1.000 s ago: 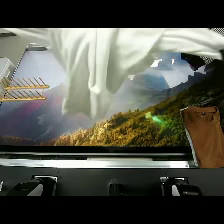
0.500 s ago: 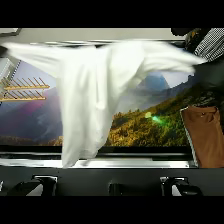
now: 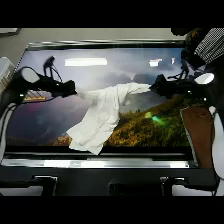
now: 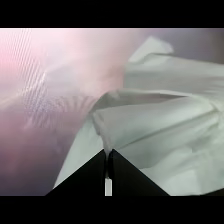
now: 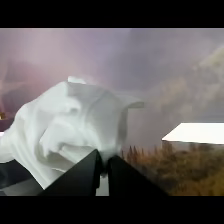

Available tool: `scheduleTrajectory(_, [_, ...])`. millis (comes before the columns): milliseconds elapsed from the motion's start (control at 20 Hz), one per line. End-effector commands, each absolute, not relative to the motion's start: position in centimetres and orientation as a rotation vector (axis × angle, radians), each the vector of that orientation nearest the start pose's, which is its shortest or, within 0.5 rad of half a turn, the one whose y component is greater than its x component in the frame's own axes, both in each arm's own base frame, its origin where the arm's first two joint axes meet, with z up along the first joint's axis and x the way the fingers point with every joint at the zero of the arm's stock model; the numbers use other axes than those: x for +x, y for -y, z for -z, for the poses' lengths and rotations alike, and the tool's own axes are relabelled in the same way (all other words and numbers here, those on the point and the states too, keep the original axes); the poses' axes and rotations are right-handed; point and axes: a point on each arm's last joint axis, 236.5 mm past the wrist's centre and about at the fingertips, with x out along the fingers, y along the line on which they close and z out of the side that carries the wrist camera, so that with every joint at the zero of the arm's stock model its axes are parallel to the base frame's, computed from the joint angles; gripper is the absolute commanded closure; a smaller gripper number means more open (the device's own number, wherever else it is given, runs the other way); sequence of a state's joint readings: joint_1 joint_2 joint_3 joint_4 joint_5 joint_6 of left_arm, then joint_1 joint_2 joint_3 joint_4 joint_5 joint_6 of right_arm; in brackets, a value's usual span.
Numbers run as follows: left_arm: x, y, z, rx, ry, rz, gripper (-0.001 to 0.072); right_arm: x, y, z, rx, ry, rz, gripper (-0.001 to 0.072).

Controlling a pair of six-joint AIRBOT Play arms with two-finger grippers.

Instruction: Fold the clothes and pants, and hang the long-sleeved shirts on hangers.

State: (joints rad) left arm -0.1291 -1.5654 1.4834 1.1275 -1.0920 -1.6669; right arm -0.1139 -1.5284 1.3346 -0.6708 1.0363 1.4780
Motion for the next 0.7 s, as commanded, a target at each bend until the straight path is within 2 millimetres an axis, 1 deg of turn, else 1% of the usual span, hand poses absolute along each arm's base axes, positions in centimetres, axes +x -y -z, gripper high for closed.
scheduleTrajectory(0, [47.5,16.1,4.5,-0.463,-1.316,0.261,0.069,51.2,-11.5,-0.4,0.998,-1.067,-0.363,0.0528])
scheduleTrajectory(50, [47.6,16.0,4.8,-0.459,-1.321,0.263,0.0689,50.9,-11.6,-0.3,0.987,-1.08,-0.368,0.05])
scheduleTrajectory(150, [47.8,15.7,4.4,-0.462,-1.31,0.26,0.0689,48.8,-11.5,-1.2,0.943,-1.14,-0.417,0.0498])
scheduleTrajectory(200, [47.9,15.5,4.0,-0.463,-1.312,0.261,0.0689,47.0,-11.0,-1.7,0.895,-1.186,-0.446,0.0495])
scheduleTrajectory(300, [48.1,14.9,3.0,-0.466,-1.313,0.264,0.069,42.3,-9.8,-2.5,0.738,-1.316,-0.48,0.0314])
scheduleTrajectory(350, [48.2,14.4,2.5,-0.466,-1.314,0.266,0.0689,39.7,-9.2,-2.7,0.656,-1.379,-0.479,0.031])
scheduleTrajectory(400, [48.4,14.1,2.1,-0.467,-1.313,0.265,0.069,37.7,-9.4,-2.9,0.633,-1.41,-0.475,0.0291])
scheduleTrajectory(450, [48.5,13.7,1.7,-0.469,-1.312,0.264,0.0689,36.0,-10.1,-3.0,0.655,-1.409,-0.463,0.0288])
scheduleTrajectory(500, [48.6,13.4,1.5,-0.473,-1.311,0.262,0.0689,34.7,-11.2,-2.6,0.7,-1.393,-0.433,0.0288])
scheduleTrajectory(550, [48.6,13.1,1.4,-0.477,-1.31,0.257,0.0689,33.5,-12.8,-2.0,0.738,-1.373,-0.422,0.0288])
scheduleTrajectory(650, [48.5,12.8,1.5,-0.476,-1.319,0.253,0.0689,30.8,-17.2,-0.2,0.812,-1.344,-0.404,0.0288])
